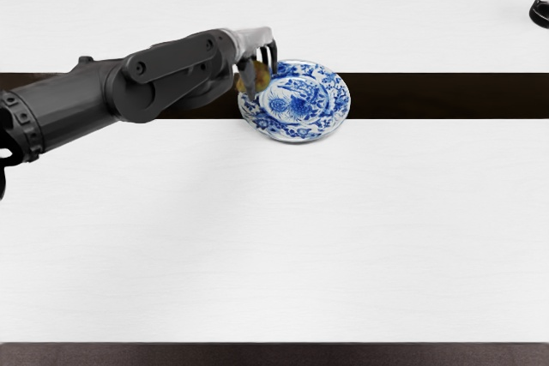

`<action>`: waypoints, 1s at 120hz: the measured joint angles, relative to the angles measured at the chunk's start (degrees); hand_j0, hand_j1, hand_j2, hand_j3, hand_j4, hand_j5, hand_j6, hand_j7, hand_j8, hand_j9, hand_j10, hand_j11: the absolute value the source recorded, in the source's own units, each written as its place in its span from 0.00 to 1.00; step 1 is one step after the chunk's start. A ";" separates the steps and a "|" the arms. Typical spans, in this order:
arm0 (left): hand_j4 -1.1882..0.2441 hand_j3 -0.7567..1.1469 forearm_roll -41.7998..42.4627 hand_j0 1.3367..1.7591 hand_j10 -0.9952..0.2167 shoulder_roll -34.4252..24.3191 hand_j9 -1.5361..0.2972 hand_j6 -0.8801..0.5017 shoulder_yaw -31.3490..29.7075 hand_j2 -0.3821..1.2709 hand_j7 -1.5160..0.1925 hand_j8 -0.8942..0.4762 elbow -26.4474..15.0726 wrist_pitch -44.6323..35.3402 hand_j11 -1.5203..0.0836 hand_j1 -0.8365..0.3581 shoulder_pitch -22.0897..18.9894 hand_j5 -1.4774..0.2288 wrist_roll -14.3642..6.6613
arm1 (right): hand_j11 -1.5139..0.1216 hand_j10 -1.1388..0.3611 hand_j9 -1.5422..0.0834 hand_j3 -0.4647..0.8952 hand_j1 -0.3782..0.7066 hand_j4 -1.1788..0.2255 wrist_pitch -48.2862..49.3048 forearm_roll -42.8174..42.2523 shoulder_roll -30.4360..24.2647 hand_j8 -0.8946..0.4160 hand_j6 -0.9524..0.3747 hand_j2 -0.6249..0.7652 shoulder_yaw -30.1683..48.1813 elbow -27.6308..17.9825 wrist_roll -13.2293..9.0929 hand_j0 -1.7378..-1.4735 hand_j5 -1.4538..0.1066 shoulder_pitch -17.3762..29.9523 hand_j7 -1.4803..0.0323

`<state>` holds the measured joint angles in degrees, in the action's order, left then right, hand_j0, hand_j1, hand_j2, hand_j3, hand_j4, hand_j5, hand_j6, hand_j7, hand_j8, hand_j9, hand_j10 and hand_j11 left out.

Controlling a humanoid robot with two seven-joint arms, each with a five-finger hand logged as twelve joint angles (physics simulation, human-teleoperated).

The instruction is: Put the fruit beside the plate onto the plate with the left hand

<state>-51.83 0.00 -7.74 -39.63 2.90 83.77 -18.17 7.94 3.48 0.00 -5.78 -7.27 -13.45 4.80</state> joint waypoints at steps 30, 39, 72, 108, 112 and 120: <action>0.34 0.40 0.12 0.75 0.25 0.00 0.34 0.28 -1.96 0.48 0.35 0.30 -0.15 -0.15 0.37 0.48 -0.59 0.33 8.34 | 0.93 0.76 0.95 0.34 0.03 0.84 0.03 -0.05 0.00 0.68 0.72 0.45 -0.02 -0.02 0.00 0.30 0.93 -0.05 0.98; 0.34 0.40 0.14 0.75 0.25 0.00 0.34 0.27 -2.04 0.48 0.35 0.30 -0.06 -0.17 0.38 0.49 -1.70 0.34 9.00 | 0.93 0.76 0.95 0.34 0.03 0.84 0.04 -0.05 0.00 0.68 0.72 0.45 -0.02 -0.02 0.00 0.30 0.93 -0.05 0.98; 0.36 0.40 0.12 0.76 0.27 0.00 0.36 0.27 -2.24 0.49 0.37 0.30 1.40 -0.33 0.40 0.47 -2.82 0.36 9.51 | 0.93 0.76 0.95 0.34 0.03 0.84 -0.01 0.00 0.00 0.68 0.72 0.45 0.05 -0.01 0.00 0.30 0.93 -0.05 0.98; 0.62 0.40 1.02 0.76 0.58 0.00 0.63 0.45 -0.98 0.32 0.66 0.47 2.04 -3.75 0.71 0.73 -2.86 0.64 9.47 | 0.93 0.76 0.95 0.34 0.03 0.84 0.01 -0.02 0.00 0.68 0.72 0.45 0.01 -0.02 0.00 0.30 0.93 -0.05 0.98; 0.64 0.40 1.05 0.76 0.60 0.00 0.65 0.47 -0.85 0.31 0.68 0.49 2.05 -3.92 0.73 0.76 -2.91 0.66 9.47 | 0.93 0.76 0.95 0.34 0.03 0.84 0.00 -0.02 0.00 0.68 0.72 0.45 0.01 -0.02 0.00 0.30 0.93 -0.05 0.98; 0.69 0.40 1.50 0.76 0.65 0.00 0.69 0.51 -0.07 0.29 0.73 0.53 2.06 -4.12 0.78 0.81 -4.45 0.71 9.47 | 0.93 0.76 0.95 0.34 0.03 0.84 0.03 -0.03 0.00 0.68 0.72 0.45 0.00 -0.02 0.00 0.30 0.93 -0.05 0.98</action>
<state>-50.32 0.00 -7.81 -37.56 -1.22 79.32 -8.70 7.97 3.45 0.00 -5.78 -7.29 -13.45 4.75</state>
